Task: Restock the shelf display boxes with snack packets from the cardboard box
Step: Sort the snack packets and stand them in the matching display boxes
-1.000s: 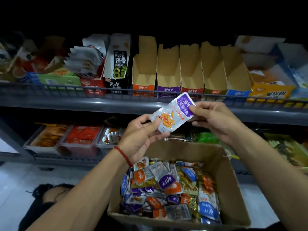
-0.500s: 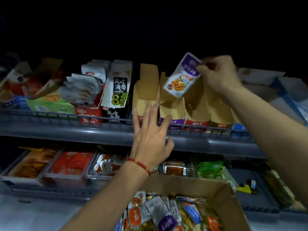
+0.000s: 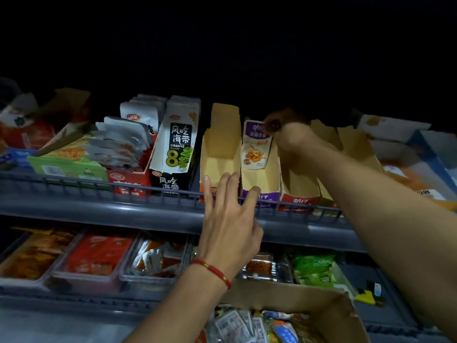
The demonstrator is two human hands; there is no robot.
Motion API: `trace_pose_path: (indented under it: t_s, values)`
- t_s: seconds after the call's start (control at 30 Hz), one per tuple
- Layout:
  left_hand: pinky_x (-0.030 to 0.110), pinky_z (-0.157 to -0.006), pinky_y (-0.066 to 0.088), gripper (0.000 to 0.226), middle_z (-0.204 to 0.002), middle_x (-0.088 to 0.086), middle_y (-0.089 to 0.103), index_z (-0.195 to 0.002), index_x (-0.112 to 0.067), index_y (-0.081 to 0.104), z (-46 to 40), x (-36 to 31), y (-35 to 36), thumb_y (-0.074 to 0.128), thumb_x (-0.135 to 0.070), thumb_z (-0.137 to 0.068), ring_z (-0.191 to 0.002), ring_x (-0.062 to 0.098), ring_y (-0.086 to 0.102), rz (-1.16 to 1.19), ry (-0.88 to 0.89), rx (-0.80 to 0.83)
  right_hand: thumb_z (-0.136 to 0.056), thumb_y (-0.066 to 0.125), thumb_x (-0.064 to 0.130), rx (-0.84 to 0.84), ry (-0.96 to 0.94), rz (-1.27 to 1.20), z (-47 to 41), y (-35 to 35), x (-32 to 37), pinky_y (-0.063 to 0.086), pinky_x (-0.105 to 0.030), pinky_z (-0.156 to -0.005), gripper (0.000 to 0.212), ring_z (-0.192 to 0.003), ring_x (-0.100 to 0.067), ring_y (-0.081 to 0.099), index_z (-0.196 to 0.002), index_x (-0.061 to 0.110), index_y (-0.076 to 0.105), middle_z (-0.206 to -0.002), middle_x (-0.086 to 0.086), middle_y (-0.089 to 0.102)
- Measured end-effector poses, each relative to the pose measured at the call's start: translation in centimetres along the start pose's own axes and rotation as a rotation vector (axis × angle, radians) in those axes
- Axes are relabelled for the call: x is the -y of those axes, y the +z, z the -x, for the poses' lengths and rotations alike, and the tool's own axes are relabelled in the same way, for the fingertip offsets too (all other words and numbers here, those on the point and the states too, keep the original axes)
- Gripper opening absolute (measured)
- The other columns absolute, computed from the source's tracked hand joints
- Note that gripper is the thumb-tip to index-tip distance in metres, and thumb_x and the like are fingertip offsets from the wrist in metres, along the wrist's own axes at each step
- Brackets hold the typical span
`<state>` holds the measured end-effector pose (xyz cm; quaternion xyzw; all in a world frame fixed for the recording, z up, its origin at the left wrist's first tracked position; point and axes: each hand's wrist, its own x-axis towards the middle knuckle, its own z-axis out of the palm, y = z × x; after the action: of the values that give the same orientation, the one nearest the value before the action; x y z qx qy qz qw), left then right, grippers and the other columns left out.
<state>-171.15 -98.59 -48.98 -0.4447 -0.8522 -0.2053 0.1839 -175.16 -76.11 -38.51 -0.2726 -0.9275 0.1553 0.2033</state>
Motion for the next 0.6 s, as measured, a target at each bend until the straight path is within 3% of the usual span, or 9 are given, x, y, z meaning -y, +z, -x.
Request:
trace_pose_path:
  t_s: [0.3,0.6]
  values:
    - [0.063,-0.121,0.003,0.065,-0.156,0.017,0.03,-0.141,-0.027,0.044,0.1,0.0,0.0,0.068,-0.034,-0.081,-0.151,0.034,0.019,0.016,-0.002,0.011,-0.098,0.065,0.028,-0.05,-0.097,0.206,-1.6,-0.2,0.7,0.052,-0.046,-0.1,0.025,-0.116,-0.029,0.062,-0.121,0.018,0.067,-0.123,-0.007,0.067]
    - [0.062,-0.122,0.0,0.073,-0.158,0.016,0.026,-0.148,-0.028,0.036,0.2,0.2,0.1,0.066,-0.033,-0.082,-0.152,0.033,0.015,0.023,0.011,0.009,-0.1,0.061,0.025,-0.139,-0.12,0.325,-1.7,0.4,0.1,0.047,-0.048,-0.105,0.04,-0.131,-0.034,0.051,-0.14,0.021,0.054,-0.144,-0.01,0.052]
